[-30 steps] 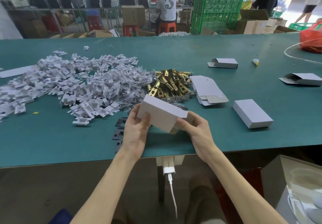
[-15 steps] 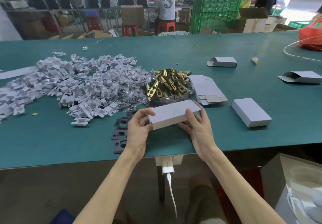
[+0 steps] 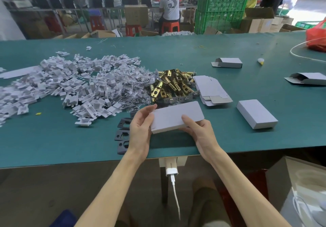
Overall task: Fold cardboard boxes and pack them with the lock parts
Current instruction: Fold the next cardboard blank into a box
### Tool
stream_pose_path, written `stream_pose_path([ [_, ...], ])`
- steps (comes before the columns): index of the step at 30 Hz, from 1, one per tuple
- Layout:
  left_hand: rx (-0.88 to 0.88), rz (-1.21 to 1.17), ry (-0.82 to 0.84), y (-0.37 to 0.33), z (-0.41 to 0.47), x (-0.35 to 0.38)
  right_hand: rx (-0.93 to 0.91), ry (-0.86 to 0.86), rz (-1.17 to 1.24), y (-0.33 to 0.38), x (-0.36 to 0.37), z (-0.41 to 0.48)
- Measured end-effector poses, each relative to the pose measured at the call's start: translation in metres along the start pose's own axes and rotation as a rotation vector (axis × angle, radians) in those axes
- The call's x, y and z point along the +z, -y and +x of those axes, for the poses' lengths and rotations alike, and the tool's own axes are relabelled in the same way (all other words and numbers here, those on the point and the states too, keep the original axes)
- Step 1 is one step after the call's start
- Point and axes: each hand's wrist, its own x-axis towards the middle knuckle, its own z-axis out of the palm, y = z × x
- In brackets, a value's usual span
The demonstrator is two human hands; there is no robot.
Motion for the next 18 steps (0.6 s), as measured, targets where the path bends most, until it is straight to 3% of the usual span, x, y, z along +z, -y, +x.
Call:
stream_pose_path([
  [5, -0.075, 0.032, -0.023, 0.0019, 0.0012, -0.0004, 0.019, 0.049, 0.04, -0.0006, -0.001, 0.0003],
  [18, -0.055, 0.092, 0.086, -0.0031, -0.0025, 0.0061, -0.048, 0.015, 0.103, -0.0044, -0.001, 0.0019],
])
